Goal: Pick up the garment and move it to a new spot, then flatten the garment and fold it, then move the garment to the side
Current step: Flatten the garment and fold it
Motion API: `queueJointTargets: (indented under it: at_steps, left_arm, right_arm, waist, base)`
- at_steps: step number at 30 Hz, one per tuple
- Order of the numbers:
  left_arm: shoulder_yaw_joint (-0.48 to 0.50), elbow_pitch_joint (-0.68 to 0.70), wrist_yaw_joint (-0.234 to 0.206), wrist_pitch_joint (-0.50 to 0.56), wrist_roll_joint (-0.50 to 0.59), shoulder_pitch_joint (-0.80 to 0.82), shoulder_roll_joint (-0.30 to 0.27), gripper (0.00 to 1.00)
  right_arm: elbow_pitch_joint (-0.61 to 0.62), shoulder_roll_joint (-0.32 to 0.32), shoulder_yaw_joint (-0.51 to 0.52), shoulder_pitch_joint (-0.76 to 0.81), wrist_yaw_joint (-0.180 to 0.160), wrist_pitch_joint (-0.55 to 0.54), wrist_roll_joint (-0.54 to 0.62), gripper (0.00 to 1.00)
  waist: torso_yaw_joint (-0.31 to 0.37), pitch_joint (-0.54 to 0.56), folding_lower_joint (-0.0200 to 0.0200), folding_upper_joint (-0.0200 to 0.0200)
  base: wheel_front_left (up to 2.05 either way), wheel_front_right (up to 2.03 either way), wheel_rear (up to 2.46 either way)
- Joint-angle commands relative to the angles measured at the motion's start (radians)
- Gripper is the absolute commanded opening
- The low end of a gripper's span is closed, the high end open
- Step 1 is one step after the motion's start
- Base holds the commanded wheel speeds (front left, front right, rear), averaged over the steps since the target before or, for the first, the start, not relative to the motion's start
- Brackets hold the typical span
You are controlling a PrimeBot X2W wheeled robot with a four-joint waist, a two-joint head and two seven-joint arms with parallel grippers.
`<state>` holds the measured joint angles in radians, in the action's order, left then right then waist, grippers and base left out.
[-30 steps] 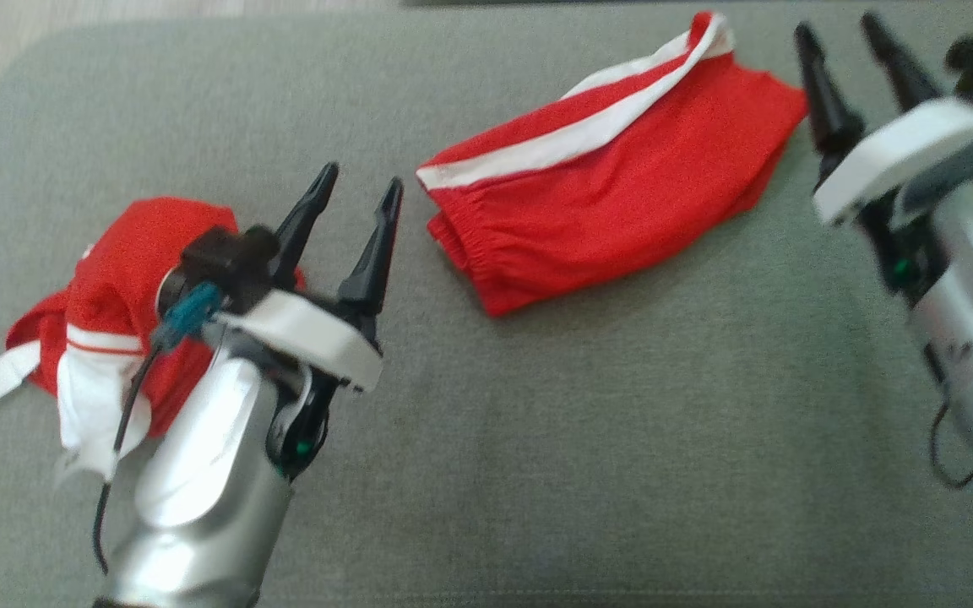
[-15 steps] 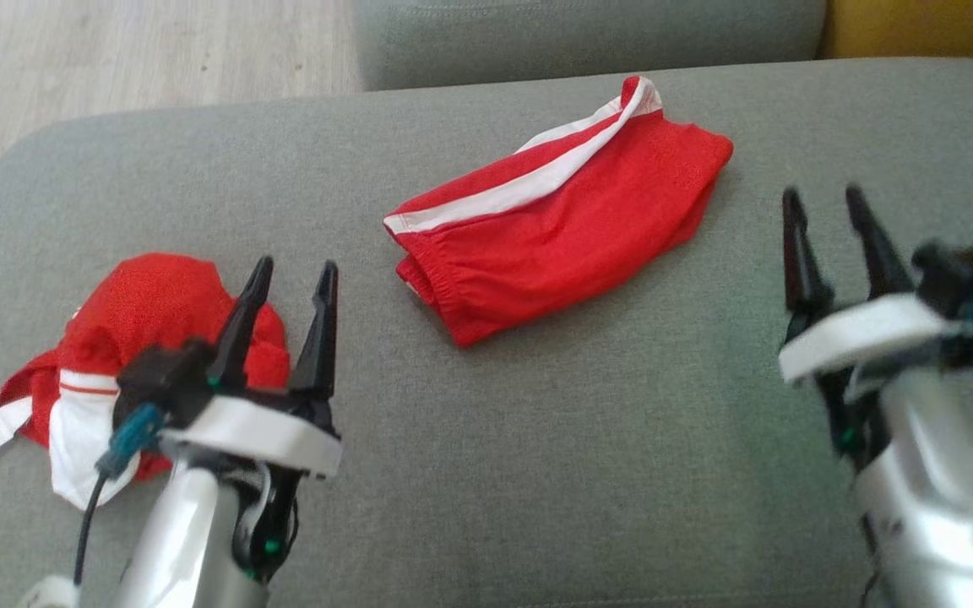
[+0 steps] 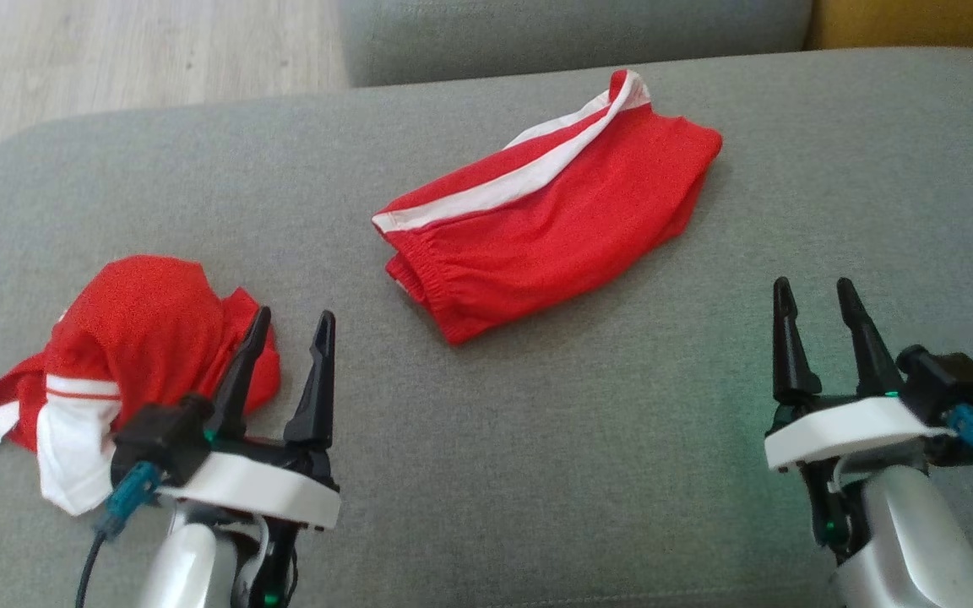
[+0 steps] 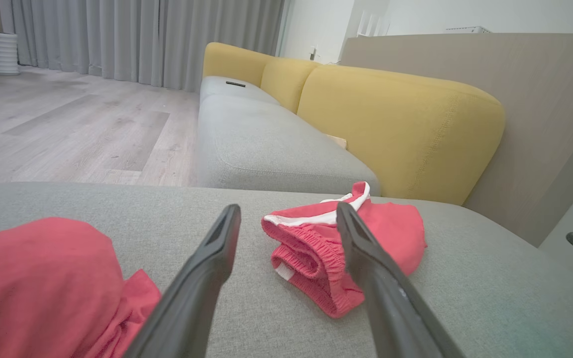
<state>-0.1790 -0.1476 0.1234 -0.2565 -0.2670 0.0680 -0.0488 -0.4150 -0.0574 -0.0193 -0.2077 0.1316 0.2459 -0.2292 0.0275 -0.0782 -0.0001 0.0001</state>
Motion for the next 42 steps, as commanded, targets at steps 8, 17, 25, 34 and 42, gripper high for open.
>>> queueJointTargets:
  at_steps: [8,17,25,34,42]
  left_arm:
    - [-0.004,0.034,0.003,-0.005,-0.004,0.106,-0.002,1.00]
    - [-0.060,0.015,0.004,-0.005,-0.032,0.157,-0.002,1.00]
    - [-0.106,0.015,0.004,-0.005,-0.065,0.187,-0.001,1.00]
    - [-0.132,0.023,-0.009,-0.005,-0.087,0.195,-0.001,1.00]
    - [-0.145,0.029,-0.012,-0.005,-0.097,0.215,-0.001,1.00]
  right_arm:
    - [-0.009,0.007,0.052,-0.132,-0.001,-0.089,-0.010,1.00]
    - [-0.190,0.007,0.196,-0.363,-0.001,-0.189,0.027,1.00]
    - [-0.419,0.007,0.446,-0.550,-0.001,-0.255,0.160,1.00]
    - [-0.558,0.007,0.649,-0.636,-0.001,-0.338,0.317,1.00]
    - [-0.643,0.007,0.689,-0.706,-0.001,-0.356,0.325,1.00]
  waist:
    - [-0.057,-0.091,0.0001,-0.0001]
    - [-0.163,-0.188,0.0001,-0.0001]
    - [-0.263,-0.232,0.0001,-0.0001]
    - [-0.295,-0.248,0.0001,-0.0001]
    - [-0.302,-0.272,0.0001,-0.0001]
  base:
    - [0.00,0.00,0.00]
    - [0.00,0.00,0.00]
    - [0.00,0.00,0.00]
    - [0.00,0.00,0.00]
    - [0.00,0.00,0.00]
